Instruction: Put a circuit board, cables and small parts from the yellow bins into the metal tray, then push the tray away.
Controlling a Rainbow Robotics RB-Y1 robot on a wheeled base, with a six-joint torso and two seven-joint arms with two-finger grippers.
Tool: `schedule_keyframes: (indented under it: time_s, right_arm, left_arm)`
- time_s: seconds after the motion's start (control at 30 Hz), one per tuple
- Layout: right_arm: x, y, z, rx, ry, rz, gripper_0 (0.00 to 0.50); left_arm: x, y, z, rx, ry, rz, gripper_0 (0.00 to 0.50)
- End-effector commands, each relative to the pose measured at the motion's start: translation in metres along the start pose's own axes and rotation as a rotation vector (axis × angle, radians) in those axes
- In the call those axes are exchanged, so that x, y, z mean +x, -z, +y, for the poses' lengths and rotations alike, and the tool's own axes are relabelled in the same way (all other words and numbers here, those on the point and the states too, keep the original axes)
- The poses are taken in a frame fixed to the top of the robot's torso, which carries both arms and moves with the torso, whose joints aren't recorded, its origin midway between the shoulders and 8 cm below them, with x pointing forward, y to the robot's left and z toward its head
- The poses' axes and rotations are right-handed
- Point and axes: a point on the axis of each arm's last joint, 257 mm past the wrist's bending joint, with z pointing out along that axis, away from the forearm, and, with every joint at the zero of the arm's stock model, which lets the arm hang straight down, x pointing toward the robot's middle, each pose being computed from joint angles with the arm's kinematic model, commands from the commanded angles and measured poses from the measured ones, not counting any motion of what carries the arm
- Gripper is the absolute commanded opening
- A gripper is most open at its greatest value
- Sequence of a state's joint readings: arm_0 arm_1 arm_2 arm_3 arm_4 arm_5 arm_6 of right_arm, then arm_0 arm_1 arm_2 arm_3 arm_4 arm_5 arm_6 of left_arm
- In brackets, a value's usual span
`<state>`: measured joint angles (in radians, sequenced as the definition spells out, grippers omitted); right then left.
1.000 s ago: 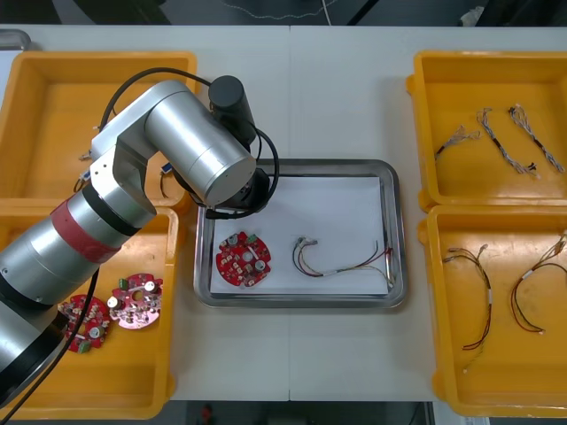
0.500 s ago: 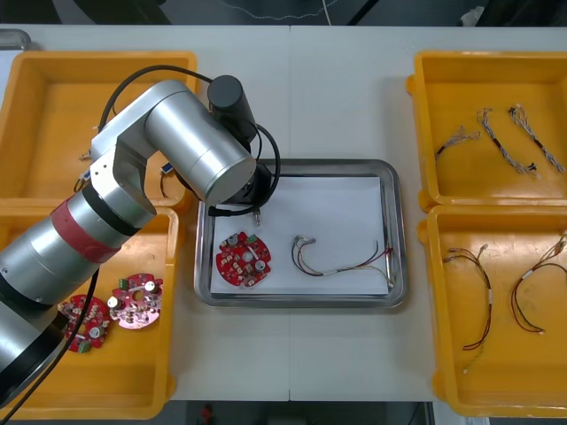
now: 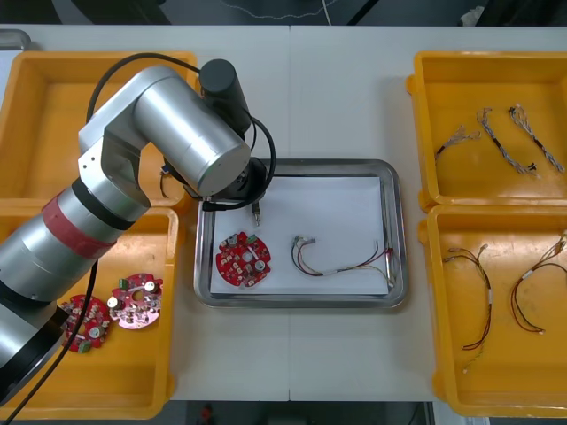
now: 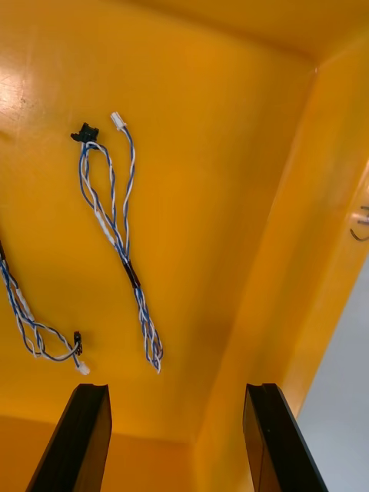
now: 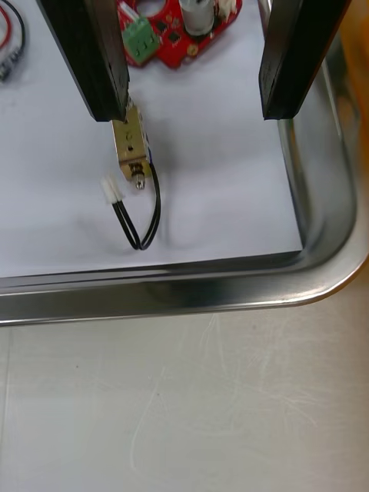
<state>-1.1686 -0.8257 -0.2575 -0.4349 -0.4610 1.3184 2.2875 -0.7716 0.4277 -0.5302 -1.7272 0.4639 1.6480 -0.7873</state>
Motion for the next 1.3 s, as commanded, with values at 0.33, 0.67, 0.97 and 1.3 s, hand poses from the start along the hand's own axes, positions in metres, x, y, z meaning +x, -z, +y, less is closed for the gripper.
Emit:
schedule_keyframes:
  time_s: [0.33, 0.67, 0.97, 1.3]
  right_arm:
    - [-0.028, -0.017, 0.010, 0.043, 0.074, -0.065, 0.500]
    - [-0.019, -0.041, 0.011, 0.063, 0.062, -0.087, 0.500]
    - [-0.009, -0.060, 0.015, 0.066, 0.041, -0.093, 0.500]
    - [0.007, -0.077, 0.021, 0.048, -0.001, -0.090, 0.500]
  left_arm:
    - [-0.059, 0.096, 0.043, 0.023, 0.013, -0.059, 0.500]
    - [-0.079, 0.122, 0.103, 0.008, -0.038, -0.058, 0.500]
    - [-0.091, 0.133, 0.160, -0.003, -0.097, -0.035, 0.500]
    - [-0.116, 0.115, 0.209, -0.025, -0.168, -0.068, 0.500]
